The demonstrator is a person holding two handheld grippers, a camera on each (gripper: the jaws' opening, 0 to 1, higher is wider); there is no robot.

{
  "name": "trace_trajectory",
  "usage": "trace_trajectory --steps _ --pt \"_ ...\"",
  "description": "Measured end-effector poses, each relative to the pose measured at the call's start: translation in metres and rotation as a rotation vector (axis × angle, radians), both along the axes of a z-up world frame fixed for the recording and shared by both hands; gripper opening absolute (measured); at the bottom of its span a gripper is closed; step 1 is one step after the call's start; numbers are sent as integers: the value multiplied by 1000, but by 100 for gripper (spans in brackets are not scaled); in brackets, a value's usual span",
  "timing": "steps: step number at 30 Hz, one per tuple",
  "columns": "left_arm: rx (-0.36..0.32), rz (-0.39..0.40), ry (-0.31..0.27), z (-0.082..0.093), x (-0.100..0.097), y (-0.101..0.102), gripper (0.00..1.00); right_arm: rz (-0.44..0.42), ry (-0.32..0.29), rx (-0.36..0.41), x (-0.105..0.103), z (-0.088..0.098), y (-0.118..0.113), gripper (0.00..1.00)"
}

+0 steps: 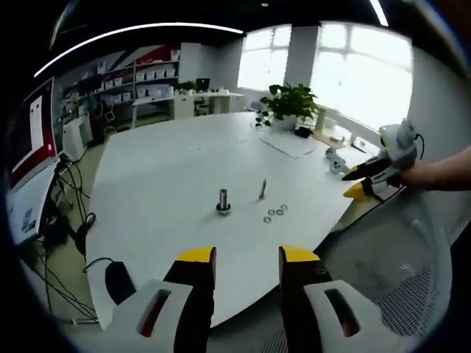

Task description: Place the washer onto the threaded stud by aligning its center hole with the stud, sliding it down to the base, and recovering from edge contact or off-axis alignment until the washer reaches the visible bottom stop.

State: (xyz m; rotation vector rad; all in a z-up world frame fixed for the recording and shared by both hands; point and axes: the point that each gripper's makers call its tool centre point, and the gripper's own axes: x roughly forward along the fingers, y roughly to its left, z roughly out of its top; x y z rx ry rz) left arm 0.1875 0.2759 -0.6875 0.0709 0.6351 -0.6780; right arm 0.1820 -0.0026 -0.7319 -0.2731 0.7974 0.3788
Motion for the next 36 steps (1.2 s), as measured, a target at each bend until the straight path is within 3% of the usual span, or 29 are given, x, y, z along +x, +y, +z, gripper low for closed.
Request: trace_trajectory --steps 11,15,27,35,36 --pt "-9 -5 8 -1 -1 1 33 4 4 6 -1 1 4 37" --pt "-8 1 -1 0 0 2 33 -19 -1 44 1 4 4 37" --pt "3 -12 1 -1 -1 0 33 -3 41 56 -1 -2 8 38" --pt "22 -18 0 -3 -2 1 33 77 99 57 -1 -7 21 39" --pt "23 -17 1 -4 -2 1 33 104 98 27 2 -8 20 39"
